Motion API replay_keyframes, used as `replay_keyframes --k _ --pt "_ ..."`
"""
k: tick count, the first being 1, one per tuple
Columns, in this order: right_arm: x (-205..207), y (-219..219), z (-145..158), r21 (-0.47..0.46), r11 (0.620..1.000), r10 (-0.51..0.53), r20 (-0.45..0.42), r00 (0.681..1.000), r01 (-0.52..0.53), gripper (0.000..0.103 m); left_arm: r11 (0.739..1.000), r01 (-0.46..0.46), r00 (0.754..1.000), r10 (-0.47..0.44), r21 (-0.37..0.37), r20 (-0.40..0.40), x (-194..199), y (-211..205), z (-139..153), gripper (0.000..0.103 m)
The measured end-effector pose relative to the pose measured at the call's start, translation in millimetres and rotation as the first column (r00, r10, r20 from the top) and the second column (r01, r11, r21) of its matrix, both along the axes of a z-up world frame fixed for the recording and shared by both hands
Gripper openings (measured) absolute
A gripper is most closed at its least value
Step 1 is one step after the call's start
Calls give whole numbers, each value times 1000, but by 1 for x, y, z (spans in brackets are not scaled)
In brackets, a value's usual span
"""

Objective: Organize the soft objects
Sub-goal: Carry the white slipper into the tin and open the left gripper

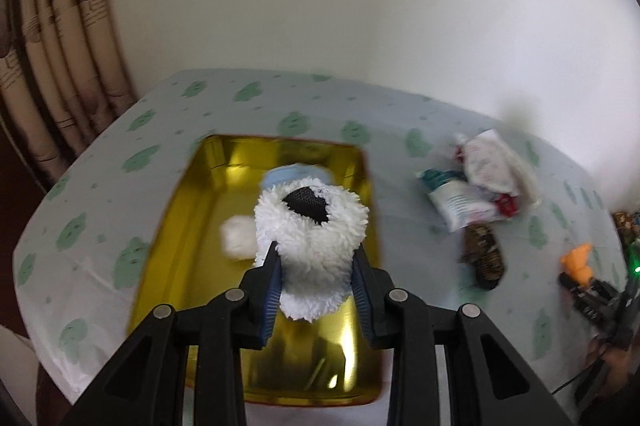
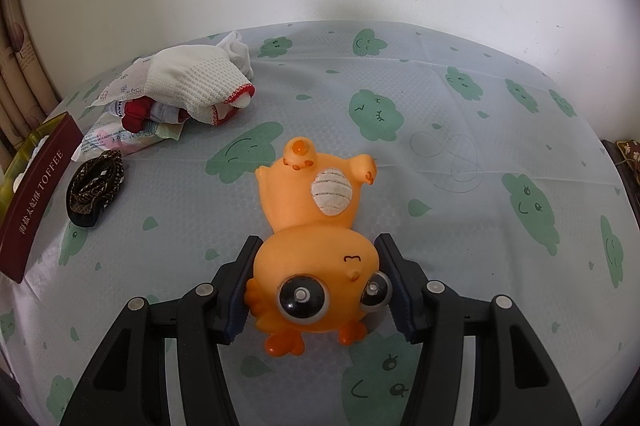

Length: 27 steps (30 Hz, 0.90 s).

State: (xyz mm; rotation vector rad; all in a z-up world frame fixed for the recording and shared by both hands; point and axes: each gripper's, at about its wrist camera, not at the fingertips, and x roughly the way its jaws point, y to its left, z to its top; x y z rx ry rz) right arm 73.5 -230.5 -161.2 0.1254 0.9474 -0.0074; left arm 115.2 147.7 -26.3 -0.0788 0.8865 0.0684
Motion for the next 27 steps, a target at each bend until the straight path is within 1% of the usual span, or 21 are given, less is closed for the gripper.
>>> replay_keyframes --k 6,8,11,15,20,27 --pt "0 0 0 -1 1000 0 0 1000 0 55 998 -55 998 56 19 -30 -10 28 -13 32" --pt "0 0 0 0 1000 0 0 1000 0 55 996 -75 996 77 39 -48 -12 35 -20 32" --pt "0 0 0 -1 1000 0 0 1000 0 55 996 -89 994 90 27 -62 -16 45 -27 32" --pt "0 0 0 -1 1000 0 0 1000 0 55 995 -90 993 94 51 -73 -16 48 -35 32" --pt "0 0 0 -2 1000 0 0 1000 0 55 994 -100 990 104 49 -98 -14 52 -44 33" --pt "0 0 0 -2 1000 0 0 1000 0 55 992 -116 986 122 52 -112 -12 57 -49 36"
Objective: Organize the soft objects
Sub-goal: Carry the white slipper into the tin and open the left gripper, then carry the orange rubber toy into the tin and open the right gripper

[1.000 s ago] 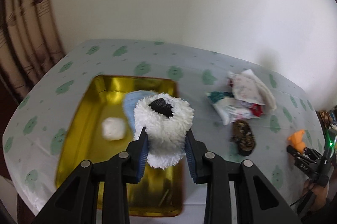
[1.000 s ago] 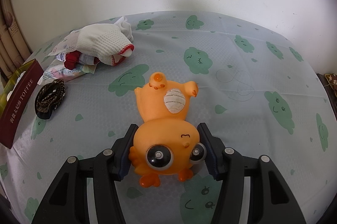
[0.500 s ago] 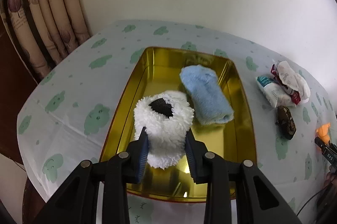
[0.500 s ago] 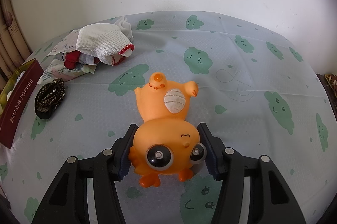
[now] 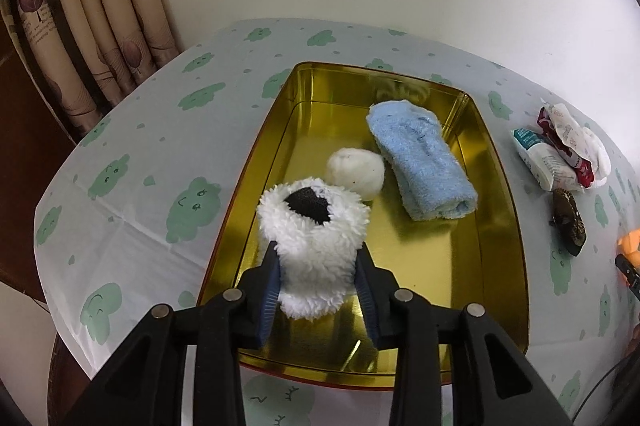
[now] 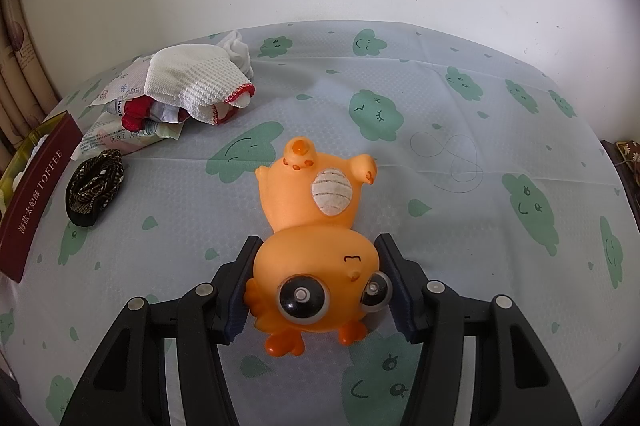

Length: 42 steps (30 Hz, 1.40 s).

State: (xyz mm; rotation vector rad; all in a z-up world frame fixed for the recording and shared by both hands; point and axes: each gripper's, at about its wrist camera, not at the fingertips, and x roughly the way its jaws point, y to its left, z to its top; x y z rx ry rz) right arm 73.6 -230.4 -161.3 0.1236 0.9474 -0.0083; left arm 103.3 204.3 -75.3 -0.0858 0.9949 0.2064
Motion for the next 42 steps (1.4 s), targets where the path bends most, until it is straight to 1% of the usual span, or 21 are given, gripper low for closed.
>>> replay_keyframes --k 2,5,9,11,19,21,28,32,37,40,42 --pt "0 0 0 0 1000 0 0 1000 0 55 1000 -6 1000 6 13 -8 1 0 -1 38" --pt "0 0 0 -1 1000 0 0 1000 0 55 1000 -9 1000 9 11 -14 0 1 -1 41" --pt "0 0 0 -2 1000 0 0 1000 0 55 1000 4 1000 -4 18 -21 0 0 0 42" --pt "0 0 0 -2 1000 0 0 1000 0 55 1000 11 1000 -10 12 -29 1 -1 -1 49" --pt "0 1 0 -3 1000 0 -1 1000 0 55 999 32 999 -32 0 -19 -2 -4 3 50" --pt "0 1 0 -3 1000 1 -1 1000 -1 55 999 50 999 -50 -23 -9 -4 -4 6 50" --pt "1 1 0 -5 1000 -1 -1 1000 1 55 998 57 998 -56 -14 41 -12 -2 21 50" --pt "1 2 0 -5 1000 -1 -1 1000 1 55 999 32 996 -31 -10 85 -21 3 33 50" --pt "0 2 0 -11 1000 0 -2 1000 0 55 999 -44 989 40 25 145 -35 21 46 50" --pt "1 3 0 -13 1000 -1 -2 1000 1 54 994 -98 980 89 40 176 -42 35 48 50" --pt "1 3 0 -18 1000 -3 0 1000 3 53 991 -132 976 123 38 181 -44 44 46 50"
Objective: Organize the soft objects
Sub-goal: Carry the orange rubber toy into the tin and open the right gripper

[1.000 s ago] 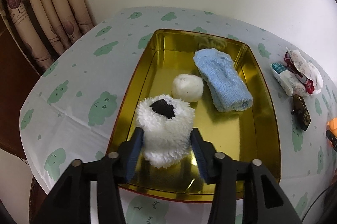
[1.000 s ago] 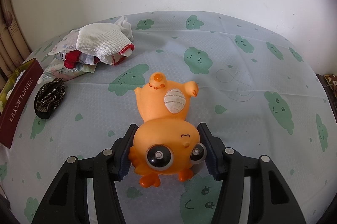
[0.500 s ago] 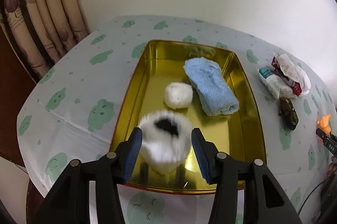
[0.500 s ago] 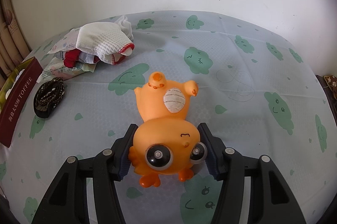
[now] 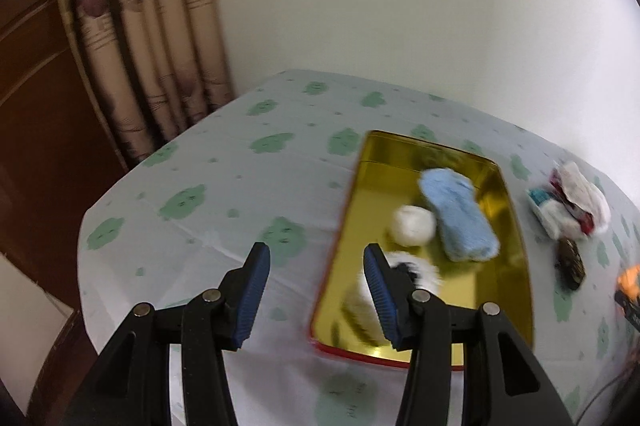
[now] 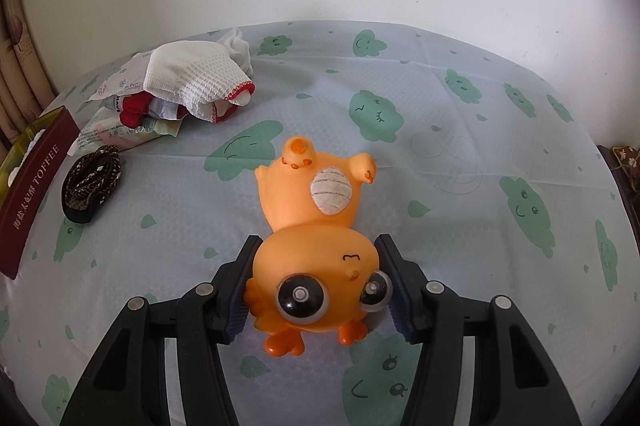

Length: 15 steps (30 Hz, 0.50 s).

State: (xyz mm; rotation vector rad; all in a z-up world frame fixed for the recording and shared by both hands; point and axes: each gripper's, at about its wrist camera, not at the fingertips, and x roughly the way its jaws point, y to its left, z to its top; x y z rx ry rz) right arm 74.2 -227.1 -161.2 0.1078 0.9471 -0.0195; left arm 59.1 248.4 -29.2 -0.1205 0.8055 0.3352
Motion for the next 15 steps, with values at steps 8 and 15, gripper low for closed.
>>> replay_keyframes --k 8,15 --pt "-1 5 4 -48 999 0 1 1000 0 51 997 -74 997 73 19 31 -12 22 -11 50" --pt "4 20 21 -67 998 -4 19 1000 5 51 990 -134 987 136 -32 82 -25 42 -11 50"
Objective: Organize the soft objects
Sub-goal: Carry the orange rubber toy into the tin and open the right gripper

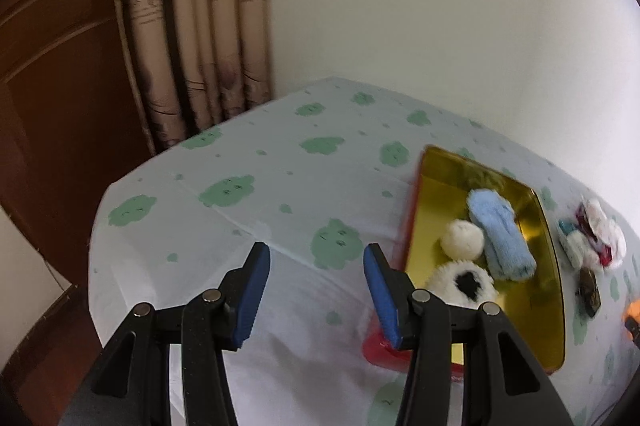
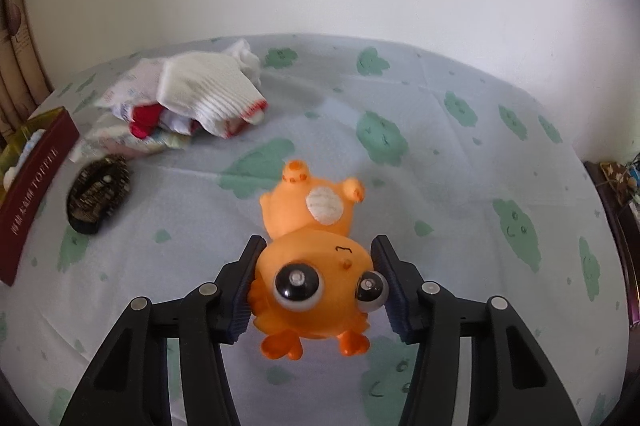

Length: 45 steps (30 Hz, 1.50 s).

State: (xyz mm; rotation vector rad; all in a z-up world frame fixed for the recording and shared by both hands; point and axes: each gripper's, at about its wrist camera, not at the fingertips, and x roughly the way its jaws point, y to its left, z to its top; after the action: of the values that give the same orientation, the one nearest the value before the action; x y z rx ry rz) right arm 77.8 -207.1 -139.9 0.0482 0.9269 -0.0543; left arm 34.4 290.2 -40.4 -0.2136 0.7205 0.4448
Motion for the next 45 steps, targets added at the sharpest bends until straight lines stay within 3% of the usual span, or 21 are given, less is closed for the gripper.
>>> replay_keyframes --k 6,16,20,32,37,41,45 --pt "0 39 31 -18 994 105 46 993 -105 50 999 -45 999 45 -29 15 -5 13 0 50" --pt "1 117 56 -31 960 279 72 958 -277 49 997 -73 997 74 -40 19 -10 19 1 50" --pt "-5 144 69 -40 940 340 90 936 -338 49 997 -69 997 69 -22 25 -10 17 2 50" --pt "-2 235 107 -10 863 499 160 852 -504 49 989 -125 991 128 -73 32 -17 31 1 50" --pt "0 275 104 37 823 556 147 818 -566 49 975 -191 981 193 -109 7 -21 45 -4 50" --pt "4 300 91 41 806 582 121 804 -590 49 962 -228 973 231 -153 -2 -25 54 -8 50" --pt "4 315 76 46 796 598 94 796 -603 49 962 -231 972 233 -148 1 -26 55 -7 50"
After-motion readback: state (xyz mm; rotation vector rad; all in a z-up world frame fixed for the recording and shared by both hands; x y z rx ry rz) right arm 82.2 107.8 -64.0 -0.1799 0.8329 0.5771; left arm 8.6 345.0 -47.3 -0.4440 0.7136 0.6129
